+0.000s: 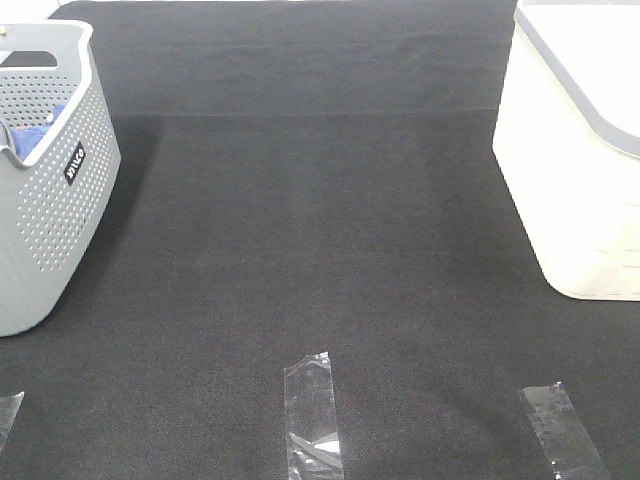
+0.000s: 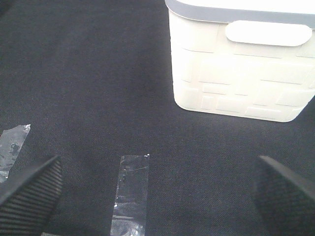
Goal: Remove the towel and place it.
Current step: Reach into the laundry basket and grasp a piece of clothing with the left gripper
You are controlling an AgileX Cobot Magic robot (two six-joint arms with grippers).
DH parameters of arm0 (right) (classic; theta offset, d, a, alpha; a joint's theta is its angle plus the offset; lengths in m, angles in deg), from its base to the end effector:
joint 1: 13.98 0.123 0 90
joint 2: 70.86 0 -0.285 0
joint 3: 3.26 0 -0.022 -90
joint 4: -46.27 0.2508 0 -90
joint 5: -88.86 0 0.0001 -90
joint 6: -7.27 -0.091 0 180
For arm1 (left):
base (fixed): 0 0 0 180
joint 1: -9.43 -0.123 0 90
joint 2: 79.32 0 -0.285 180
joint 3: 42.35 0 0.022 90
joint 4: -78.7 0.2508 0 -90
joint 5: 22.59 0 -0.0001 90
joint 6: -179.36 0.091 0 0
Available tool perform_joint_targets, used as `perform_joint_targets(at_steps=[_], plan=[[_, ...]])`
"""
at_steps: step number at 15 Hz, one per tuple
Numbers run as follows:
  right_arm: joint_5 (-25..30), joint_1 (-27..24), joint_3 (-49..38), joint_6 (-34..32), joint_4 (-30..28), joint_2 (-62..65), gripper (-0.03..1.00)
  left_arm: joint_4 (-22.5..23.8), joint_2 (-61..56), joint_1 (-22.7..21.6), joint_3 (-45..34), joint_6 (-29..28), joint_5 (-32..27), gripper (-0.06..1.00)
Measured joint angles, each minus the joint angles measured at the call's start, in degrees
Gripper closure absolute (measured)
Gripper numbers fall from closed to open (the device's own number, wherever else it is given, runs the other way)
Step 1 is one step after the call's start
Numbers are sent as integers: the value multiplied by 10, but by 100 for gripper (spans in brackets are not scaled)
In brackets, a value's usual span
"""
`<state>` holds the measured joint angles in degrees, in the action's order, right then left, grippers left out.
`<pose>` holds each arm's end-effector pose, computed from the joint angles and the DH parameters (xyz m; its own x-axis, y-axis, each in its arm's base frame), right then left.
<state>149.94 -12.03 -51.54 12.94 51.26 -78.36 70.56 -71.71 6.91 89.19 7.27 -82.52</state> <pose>-0.0068 0.0067 0.2785 -0.4436 -0.0717 -0.8933 -0.1272 0.9917 -0.0164 -0.0049 -0.0114 0.2797 -0.4286 0.0472 -0.9023 0.0953 0.9954 0.0067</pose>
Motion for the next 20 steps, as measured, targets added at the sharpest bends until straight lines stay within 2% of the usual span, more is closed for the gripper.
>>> perform_joint_targets(at_steps=[2,4,8,10,12,15,20], plan=[[0,0,0,0,0,0,0,8,0,0,11,0,29,24],[0,0,0,0,0,0,0,19,13,0,23,-2,95,24],[0,0,0,0,0,0,0,29,144,0,24,-44,186,24],[0,0,0,0,0,0,0,35,223,0,36,-50,213,24],[0,0,0,0,0,0,0,50,270,0,52,-50,219,24],[0,0,0,0,0,0,0,123,425,0,143,-103,221,24],[0,0,0,0,0,0,0,222,626,0,267,-189,148,24]])
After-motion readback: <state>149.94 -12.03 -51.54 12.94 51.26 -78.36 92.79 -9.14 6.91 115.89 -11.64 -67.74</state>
